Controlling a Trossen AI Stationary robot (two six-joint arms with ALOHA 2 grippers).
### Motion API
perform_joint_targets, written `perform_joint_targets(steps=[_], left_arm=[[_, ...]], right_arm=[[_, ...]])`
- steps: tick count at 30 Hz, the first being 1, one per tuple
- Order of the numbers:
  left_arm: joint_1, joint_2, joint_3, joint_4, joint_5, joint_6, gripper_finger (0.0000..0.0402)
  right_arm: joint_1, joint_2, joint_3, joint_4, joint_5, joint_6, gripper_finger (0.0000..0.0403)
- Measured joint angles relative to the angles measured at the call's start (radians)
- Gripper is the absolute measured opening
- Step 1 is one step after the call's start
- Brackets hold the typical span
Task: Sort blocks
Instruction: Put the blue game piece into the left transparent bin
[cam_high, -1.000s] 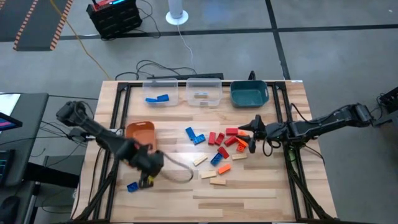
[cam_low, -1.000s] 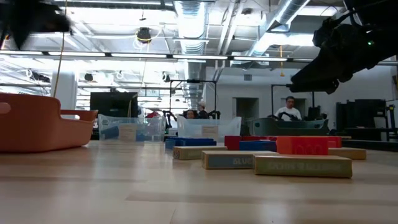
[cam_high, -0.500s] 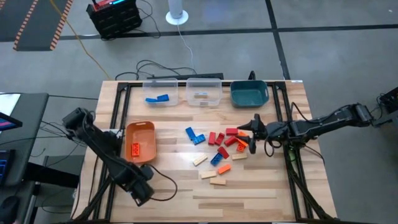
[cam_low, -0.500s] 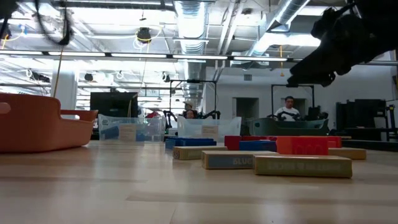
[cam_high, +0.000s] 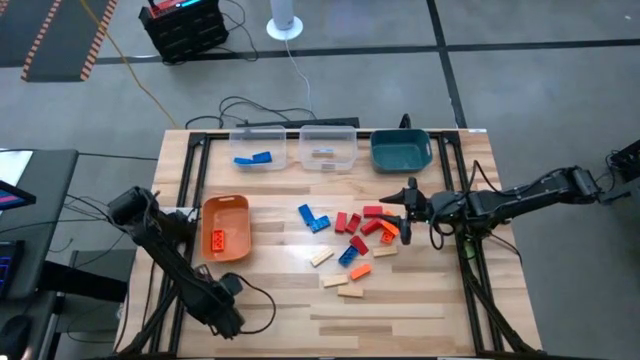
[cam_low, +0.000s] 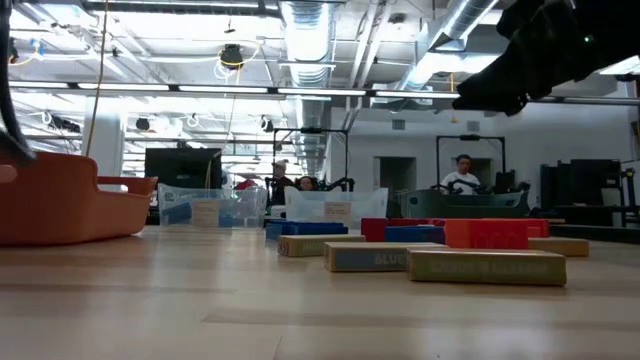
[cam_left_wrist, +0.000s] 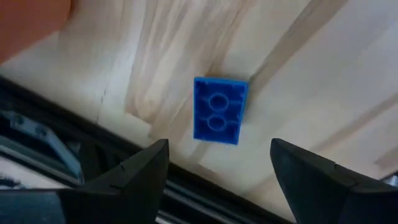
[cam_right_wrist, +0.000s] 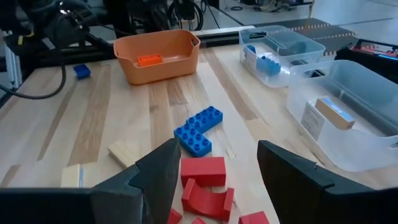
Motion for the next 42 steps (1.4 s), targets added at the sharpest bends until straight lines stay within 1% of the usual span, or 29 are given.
perform_joint_targets(steps=[5, 11, 19, 23, 29, 31, 38, 40, 42], left_arm=[[-0.001, -0.002, -0.059, 0.034, -0.001, 0.008, 0.0278], [-0.001, -0.003, -0.122, 0.134, 0.004, 0.012, 0.0278], [-0.001, -0.003, -0.177, 0.215, 0.007, 0.010, 0.0273], [-0.001, -0.004, -0.199, 0.254, 0.007, 0.008, 0.0240], [-0.001, -0.004, -0.200, 0.262, 0.007, 0.024, 0.0153], [0.002, -0.004, -0.198, 0.268, 0.007, 0.030, 0.0132], [0.046, -0.009, -0.137, 0.250, -0.008, 0.072, 0.0132], [0.070, -0.018, -0.111, 0.244, -0.038, 0.091, 0.0132], [0.098, -0.029, -0.081, 0.241, -0.097, 0.128, 0.0132]], right_arm=[[0.000, 0.000, 0.000, -0.007, 0.000, 0.003, 0.0249], [0.001, 0.000, 0.000, -0.011, 0.000, 0.006, 0.0249], [0.001, 0.000, 0.000, -0.024, 0.001, 0.025, 0.0249], [0.002, 0.000, 0.000, -0.026, 0.001, 0.027, 0.0249], [0.002, 0.000, 0.000, -0.026, 0.001, 0.027, 0.0249], [0.002, 0.000, 0.000, -0.026, 0.001, 0.027, 0.0249], [0.002, 0.000, 0.000, -0.022, 0.001, 0.026, 0.0249], [0.002, 0.000, -0.001, -0.022, 0.001, 0.026, 0.0249], [0.002, 0.000, -0.001, -0.022, 0.002, 0.026, 0.0249]])
